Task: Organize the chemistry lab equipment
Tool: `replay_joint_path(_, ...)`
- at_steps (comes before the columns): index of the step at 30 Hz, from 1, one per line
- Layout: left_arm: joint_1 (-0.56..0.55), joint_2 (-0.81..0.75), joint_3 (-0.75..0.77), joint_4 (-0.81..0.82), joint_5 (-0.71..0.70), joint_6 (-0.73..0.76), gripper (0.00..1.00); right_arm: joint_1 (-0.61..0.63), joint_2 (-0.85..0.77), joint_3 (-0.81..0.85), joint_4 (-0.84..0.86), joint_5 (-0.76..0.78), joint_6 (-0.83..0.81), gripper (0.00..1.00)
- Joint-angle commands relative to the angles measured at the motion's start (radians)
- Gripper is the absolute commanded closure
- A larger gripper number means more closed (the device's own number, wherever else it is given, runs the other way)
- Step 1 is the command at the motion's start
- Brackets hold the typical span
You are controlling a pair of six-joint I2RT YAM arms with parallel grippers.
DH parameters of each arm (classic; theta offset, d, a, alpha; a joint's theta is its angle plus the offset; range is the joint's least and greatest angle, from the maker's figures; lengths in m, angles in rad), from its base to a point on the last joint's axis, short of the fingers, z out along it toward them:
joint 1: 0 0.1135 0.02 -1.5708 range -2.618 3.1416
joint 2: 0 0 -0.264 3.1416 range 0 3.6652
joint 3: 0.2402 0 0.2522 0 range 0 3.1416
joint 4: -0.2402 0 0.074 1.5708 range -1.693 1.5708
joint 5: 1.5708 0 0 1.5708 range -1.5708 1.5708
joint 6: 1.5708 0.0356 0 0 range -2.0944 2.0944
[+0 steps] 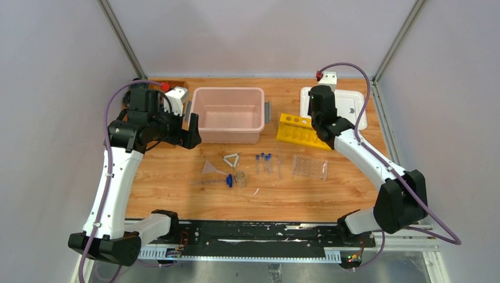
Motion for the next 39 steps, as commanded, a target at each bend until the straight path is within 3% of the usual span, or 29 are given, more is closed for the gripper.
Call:
replay_joint_path(1,-0.003,-0.006,0.007,-0.009,0.023,0.007,0.00,-0.013,0.009,-0.034,0.057,0.033,-0.017,1.00)
replay_joint_path(17,-0.003,0.017,0.028,-0.008,0.009,0.004,0.00,0.014,0.049,-0.144,0.195,0.077,-0.022,0.99)
replay_joint_path(25,-0.003,0.015,0.037,-0.009,0.004,0.001,0.00,0.018,0.052,-0.206,0.276,0.073,-0.018,0.88)
replay_joint_path(39,-0.003,0.016,0.061,-0.008,0.003,-0.018,0.00,0.020,0.038,-0.305,0.387,0.039,-0.006,0.79)
